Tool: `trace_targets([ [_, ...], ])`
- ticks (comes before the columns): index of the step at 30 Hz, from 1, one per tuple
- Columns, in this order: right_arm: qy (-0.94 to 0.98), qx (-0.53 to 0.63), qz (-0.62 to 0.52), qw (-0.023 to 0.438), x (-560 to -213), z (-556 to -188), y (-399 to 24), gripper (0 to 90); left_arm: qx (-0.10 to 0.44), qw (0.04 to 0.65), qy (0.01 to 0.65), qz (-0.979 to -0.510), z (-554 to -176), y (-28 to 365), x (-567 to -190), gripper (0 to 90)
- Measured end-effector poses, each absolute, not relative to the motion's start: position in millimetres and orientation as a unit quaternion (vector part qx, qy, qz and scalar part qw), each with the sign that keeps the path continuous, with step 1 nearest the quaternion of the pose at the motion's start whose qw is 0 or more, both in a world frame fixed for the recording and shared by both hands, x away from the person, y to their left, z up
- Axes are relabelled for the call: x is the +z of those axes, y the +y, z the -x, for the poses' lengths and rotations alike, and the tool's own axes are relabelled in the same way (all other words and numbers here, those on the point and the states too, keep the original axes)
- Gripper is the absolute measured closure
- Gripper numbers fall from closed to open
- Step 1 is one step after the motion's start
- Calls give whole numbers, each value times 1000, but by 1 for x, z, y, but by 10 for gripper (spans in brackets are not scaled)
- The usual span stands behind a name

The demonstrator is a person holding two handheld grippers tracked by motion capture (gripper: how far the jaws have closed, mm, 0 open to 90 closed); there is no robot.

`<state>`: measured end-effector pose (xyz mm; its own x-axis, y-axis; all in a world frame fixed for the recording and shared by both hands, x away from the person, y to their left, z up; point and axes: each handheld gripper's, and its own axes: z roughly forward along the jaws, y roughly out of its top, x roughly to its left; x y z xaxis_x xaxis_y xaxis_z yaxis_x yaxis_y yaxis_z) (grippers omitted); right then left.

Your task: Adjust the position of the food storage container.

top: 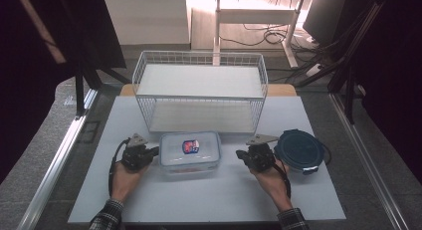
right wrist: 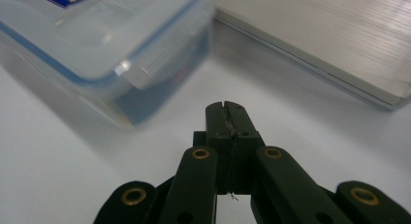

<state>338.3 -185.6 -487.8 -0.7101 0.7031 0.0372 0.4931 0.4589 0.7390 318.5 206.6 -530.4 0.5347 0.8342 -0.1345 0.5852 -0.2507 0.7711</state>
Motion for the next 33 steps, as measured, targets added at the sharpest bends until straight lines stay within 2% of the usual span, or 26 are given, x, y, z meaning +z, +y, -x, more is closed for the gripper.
trace_targets([
  [8,844,379,-349,151,-493,-344,-180,891,123,428,448,-775,-323,184,-532,899],
  [17,839,382,-365,131,-499,-353,-191,893,114,426,438,-784,-319,175,-529,900],
  [33,857,346,-355,141,-498,-332,-187,895,92,418,441,-789,-297,170,-525,900],
])
